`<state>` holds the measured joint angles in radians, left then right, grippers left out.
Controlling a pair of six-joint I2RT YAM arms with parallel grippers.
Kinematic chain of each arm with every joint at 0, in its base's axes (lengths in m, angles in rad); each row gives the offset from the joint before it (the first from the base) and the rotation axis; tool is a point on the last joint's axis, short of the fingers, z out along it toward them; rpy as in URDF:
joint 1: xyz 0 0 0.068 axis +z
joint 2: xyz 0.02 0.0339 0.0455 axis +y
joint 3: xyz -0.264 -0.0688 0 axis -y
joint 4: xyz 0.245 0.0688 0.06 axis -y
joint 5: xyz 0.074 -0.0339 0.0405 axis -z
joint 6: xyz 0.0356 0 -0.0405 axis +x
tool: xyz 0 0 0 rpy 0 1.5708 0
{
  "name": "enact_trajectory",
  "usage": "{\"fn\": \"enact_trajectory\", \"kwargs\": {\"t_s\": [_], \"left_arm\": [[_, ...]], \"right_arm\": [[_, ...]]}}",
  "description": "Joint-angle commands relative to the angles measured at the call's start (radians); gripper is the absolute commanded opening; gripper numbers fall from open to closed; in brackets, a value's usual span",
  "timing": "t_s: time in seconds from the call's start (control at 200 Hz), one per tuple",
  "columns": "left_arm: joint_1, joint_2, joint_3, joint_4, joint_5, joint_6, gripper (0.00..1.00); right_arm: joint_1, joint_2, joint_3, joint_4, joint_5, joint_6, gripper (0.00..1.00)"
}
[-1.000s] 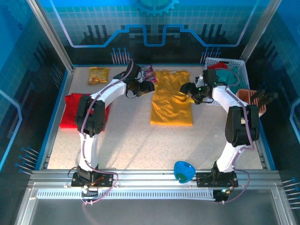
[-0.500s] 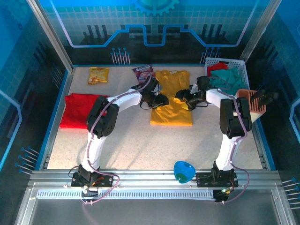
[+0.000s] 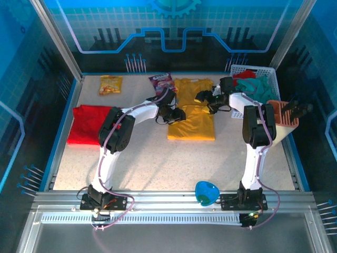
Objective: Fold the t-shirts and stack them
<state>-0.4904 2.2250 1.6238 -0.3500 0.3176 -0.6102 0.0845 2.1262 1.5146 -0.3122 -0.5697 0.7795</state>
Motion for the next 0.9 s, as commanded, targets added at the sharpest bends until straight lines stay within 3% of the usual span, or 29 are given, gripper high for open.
{"fn": "enact_trajectory", "kwargs": {"t_s": [0.0,0.3,0.545,0.891], "left_arm": [[0.022,-0.119,-0.056,-0.081,-0.016,0.039,0.48],[0.035,-0.360,-0.322,-0.116,0.019,0.045,0.51],[0.024,-0.395,-0.537,0.067,0.056,-0.076,0.48],[-0.004,-0.340,-0.530,0.130,0.018,-0.120,0.46]], "right_arm": [[-0.006,-0.079,-0.013,-0.102,0.053,-0.067,0.76],[0.029,-0.417,-0.282,-0.310,0.304,-0.234,0.78],[0.019,-0.543,-0.567,-0.205,0.283,-0.221,0.69],[0.022,-0.525,-0.680,-0.115,0.262,-0.194,0.61]]}}
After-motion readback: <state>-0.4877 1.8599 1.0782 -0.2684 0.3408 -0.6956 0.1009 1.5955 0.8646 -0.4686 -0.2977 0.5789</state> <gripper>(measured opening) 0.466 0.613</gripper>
